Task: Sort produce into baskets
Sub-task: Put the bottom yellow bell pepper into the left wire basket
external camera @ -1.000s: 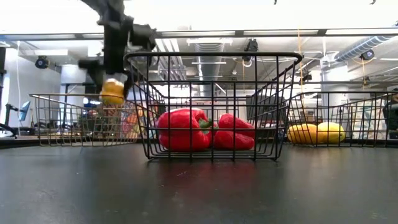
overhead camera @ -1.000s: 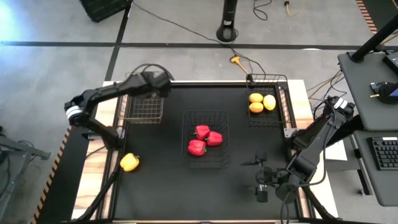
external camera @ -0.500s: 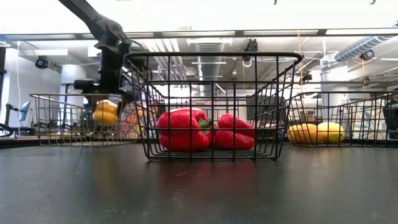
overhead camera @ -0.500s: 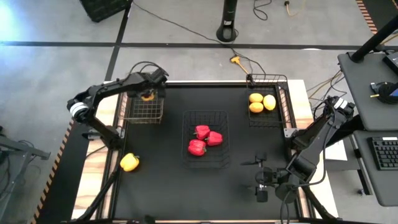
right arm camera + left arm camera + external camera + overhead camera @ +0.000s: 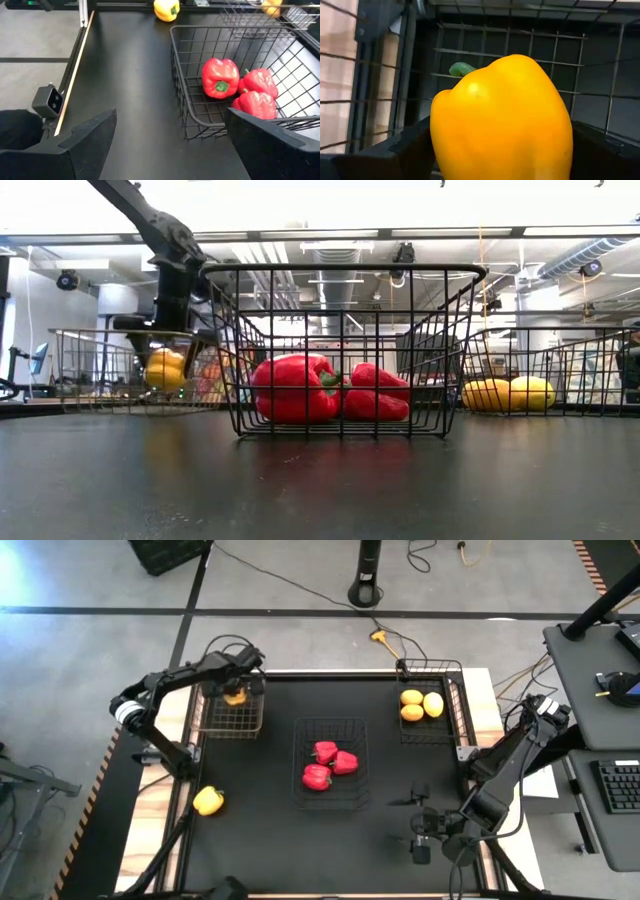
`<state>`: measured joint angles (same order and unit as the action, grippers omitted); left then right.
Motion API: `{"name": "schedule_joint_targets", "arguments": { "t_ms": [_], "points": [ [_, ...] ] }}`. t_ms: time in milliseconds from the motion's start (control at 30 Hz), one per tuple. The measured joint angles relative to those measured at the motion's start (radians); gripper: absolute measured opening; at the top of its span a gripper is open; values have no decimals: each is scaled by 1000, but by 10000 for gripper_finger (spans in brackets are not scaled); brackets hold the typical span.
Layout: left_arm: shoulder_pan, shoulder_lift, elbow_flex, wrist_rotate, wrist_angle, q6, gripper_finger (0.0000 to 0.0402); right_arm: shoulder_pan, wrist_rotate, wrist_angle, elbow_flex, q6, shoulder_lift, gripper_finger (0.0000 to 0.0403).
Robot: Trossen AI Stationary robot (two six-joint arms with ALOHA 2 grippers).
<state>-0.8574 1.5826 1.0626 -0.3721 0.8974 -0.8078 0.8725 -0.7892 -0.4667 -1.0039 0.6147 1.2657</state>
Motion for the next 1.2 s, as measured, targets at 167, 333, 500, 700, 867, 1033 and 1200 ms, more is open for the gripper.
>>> {"name": "schedule_joint_targets", "arguments": {
  "t_ms": [167, 333, 500, 700, 867, 1033, 1200],
  "points": [
    [-7, -15, 1, 20, 4, 22, 327, -8, 4, 0, 0, -6, 0, 364],
    [-42, 1, -18, 20, -13, 18, 327, -12, 5, 0, 0, 4, 0, 364],
    [-75, 19, -79, 76, -109, 17, 327, -12, 5, 0, 0, 14, 0, 364],
    [-93, 31, -125, 75, -174, 37, 343, -25, 4, 0, 0, 13, 0, 364],
    [-93, 17, -126, 72, -147, 85, 372, -52, 4, 0, 0, 13, 0, 364],
    [-93, 8, -98, 70, -75, 106, 394, -62, 5, 1, 0, 13, 0, 364],
    [-82, 1, -68, 60, -13, 116, 398, -62, 5, 1, 0, 13, 0, 364]
  ]
}}
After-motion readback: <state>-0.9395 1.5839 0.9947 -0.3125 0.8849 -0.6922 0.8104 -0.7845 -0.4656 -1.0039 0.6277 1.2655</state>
